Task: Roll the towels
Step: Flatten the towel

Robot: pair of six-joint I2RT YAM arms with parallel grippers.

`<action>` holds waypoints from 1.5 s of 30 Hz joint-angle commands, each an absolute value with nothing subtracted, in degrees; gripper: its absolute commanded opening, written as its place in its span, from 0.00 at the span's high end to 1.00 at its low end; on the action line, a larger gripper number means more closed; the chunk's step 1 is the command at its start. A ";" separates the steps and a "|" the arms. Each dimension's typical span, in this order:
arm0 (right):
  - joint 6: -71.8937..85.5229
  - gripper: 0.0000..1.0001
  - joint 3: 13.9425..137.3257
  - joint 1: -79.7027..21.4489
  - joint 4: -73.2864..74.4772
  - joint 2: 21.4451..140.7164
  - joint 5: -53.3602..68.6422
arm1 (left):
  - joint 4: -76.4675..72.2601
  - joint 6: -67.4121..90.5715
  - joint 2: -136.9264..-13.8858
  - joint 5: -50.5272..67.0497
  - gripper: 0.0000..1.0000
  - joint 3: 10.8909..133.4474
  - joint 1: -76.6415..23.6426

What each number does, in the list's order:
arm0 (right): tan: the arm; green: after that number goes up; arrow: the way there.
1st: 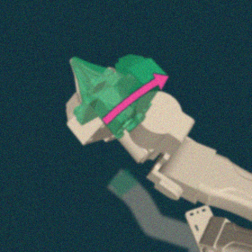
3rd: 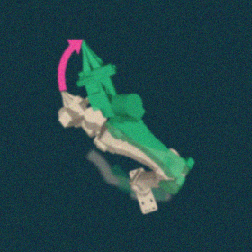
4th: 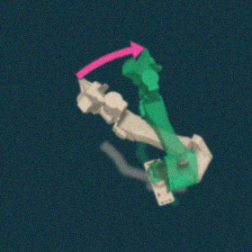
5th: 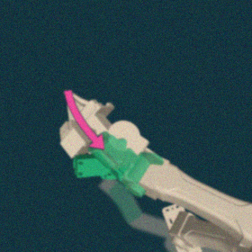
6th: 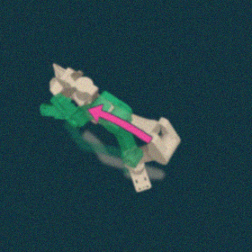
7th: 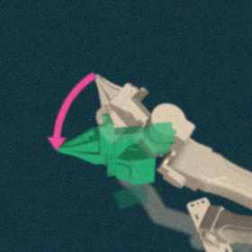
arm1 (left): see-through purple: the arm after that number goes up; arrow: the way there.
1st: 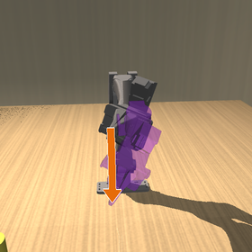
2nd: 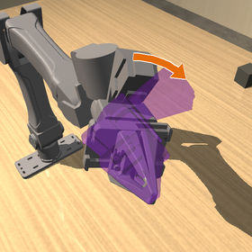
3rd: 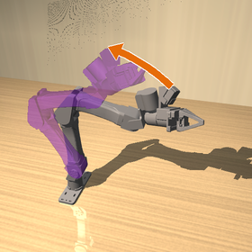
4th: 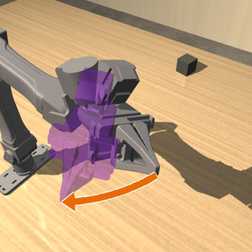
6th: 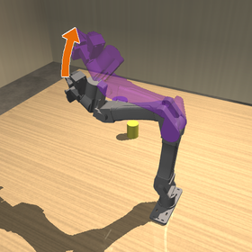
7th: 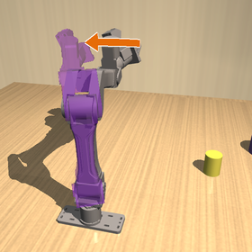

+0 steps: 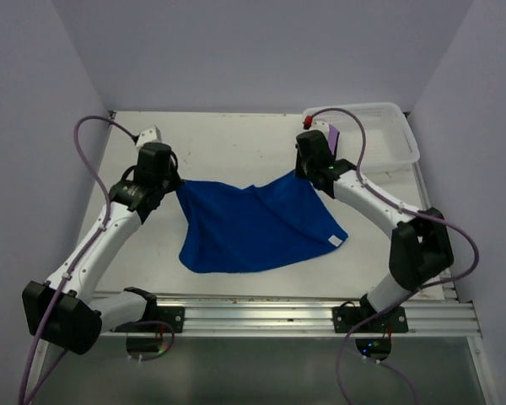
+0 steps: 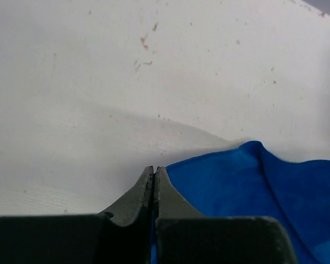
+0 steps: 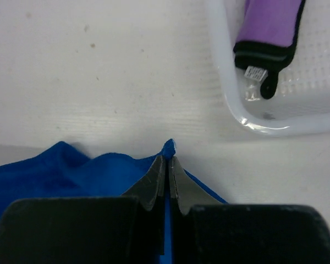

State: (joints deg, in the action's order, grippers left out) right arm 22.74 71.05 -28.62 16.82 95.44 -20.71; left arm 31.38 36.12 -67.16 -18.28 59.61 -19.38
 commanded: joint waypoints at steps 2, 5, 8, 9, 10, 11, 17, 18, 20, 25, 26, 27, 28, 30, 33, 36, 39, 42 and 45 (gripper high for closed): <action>22.41 1.00 70.75 -29.00 19.60 83.95 -24.08 | 31.11 31.12 -66.71 -20.48 1.00 65.74 -14.34; 22.76 1.00 69.96 -29.00 21.00 77.36 -26.01 | 31.29 29.97 -66.53 -21.70 1.00 67.93 -11.70; 21.98 1.00 70.05 -28.83 23.20 71.64 -28.47 | 31.64 29.18 -66.01 -23.20 1.00 69.69 -9.85; 21.89 1.00 70.31 -28.83 24.68 70.50 -29.17 | 31.99 29.01 -65.83 -23.64 1.00 70.22 -9.41; 21.54 1.00 70.57 -28.83 25.31 68.40 -30.14 | 32.08 28.83 -65.31 -24.51 1.00 70.75 -8.97; 21.53 1.00 70.75 -28.83 26.10 67.33 -30.58 | 32.34 28.74 -65.04 -24.61 1.00 71.10 -8.27; 24.08 1.00 69.26 -28.92 31.72 58.12 -31.03 | 33.05 28.65 -60.04 -26.80 1.00 71.98 -6.15; 24.43 1.00 69.08 -28.83 33.03 56.88 -30.94 | 33.05 28.57 -59.07 -27.07 1.00 71.90 -6.15; 25.40 1.00 69.17 -28.83 34.88 54.42 -30.33 | 32.18 28.39 -55.91 -27.77 1.00 70.85 -5.89; 27.77 1.00 72.32 -28.83 43.14 49.31 -27.34 | 31.64 28.48 -48.36 -28.04 1.00 67.95 -5.89; 28.12 1.00 72.86 -28.92 44.46 49.13 -26.64 | 31.55 28.48 -47.64 -27.86 1.00 67.42 -5.89; 28.47 1.00 73.38 -28.92 46.65 49.04 -25.15 | 31.64 28.48 -47.03 -27.77 1.00 66.98 -5.89; 29.43 1.00 74.26 -28.83 47.54 49.13 -24.35 | 31.90 28.48 -46.24 -27.51 1.00 66.28 -5.89; 30.40 1.00 74.62 -28.83 49.38 49.74 -23.38 | 31.91 28.13 -45.88 -26.72 1.00 65.40 -5.89; 30.59 1.00 73.39 -28.83 48.78 51.32 -23.82 | 30.24 27.25 -46.31 -26.37 1.00 63.02 -5.89; 30.59 1.00 71.02 -28.83 46.25 54.13 -25.92 | 28.22 26.37 -49.03 -26.98 1.00 61.35 -5.89; 30.41 1.00 68.04 -28.83 41.86 57.82 -27.59 | 25.49 25.84 -53.51 -27.16 1.00 59.94 -5.89; 29.80 1.00 65.48 -28.83 36.24 62.30 -29.00 | 21.81 25.58 -58.70 -27.33 1.00 58.28 -5.89; 29.18 1.00 64.16 -28.74 30.96 67.91 -31.11 | 18.47 25.75 -64.06 -27.42 0.99 57.66 -5.80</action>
